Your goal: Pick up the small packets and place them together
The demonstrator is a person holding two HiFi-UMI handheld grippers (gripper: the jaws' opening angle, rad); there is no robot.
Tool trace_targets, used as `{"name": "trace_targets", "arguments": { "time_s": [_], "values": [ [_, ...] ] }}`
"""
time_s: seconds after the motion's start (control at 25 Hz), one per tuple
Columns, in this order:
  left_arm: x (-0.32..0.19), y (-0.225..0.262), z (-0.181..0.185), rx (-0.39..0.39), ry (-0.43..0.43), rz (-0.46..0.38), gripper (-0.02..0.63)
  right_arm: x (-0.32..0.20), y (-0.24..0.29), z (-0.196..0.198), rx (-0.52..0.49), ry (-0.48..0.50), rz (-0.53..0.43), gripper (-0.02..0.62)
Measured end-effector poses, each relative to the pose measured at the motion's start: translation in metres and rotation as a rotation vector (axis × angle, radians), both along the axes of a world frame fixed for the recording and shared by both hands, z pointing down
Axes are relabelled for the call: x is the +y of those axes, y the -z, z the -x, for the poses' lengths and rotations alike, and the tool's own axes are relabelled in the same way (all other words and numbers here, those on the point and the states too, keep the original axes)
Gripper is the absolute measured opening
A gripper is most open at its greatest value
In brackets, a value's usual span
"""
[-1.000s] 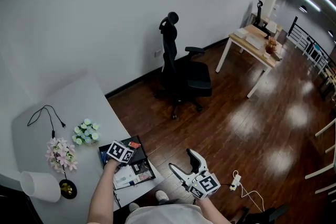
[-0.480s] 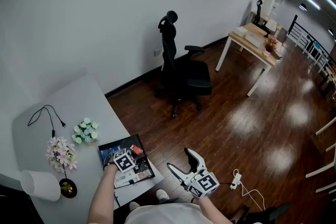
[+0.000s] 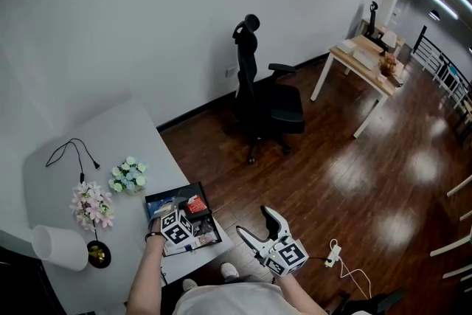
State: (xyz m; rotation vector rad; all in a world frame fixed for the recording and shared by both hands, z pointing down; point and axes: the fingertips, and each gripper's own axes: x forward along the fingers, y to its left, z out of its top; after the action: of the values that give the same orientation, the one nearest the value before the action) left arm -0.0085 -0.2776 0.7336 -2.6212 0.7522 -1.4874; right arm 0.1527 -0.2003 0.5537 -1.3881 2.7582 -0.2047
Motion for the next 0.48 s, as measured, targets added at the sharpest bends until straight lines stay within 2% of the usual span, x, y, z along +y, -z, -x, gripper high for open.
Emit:
{"name": "trace_targets", "arguments": {
  "time_s": [0.16, 0.32, 0.4, 0.48],
  "values": [
    [0.003, 0.071, 0.013, 0.305, 0.224, -0.146, 0.367, -0.005, 0.010, 0.013, -0.016, 0.016, -0.031, 0.388],
    [0.023, 0.145, 0.047, 0.592, 0.444, -0.293, 0.370, -0.007, 0.018, 0.031, -0.016, 0.038, -0.057, 0.388],
    [0.038, 0.177, 0.073, 0.698, 0.551, -0.386, 0.382, -0.008, 0.020, 0.043, -0.002, 0.056, -0.064, 0.390],
    [0.058, 0.201, 0.095, 0.749, 0.630, -0.474, 0.382, -0.008, 0.019, 0.056, 0.024, 0.075, -0.066, 0.390]
  ]
}}
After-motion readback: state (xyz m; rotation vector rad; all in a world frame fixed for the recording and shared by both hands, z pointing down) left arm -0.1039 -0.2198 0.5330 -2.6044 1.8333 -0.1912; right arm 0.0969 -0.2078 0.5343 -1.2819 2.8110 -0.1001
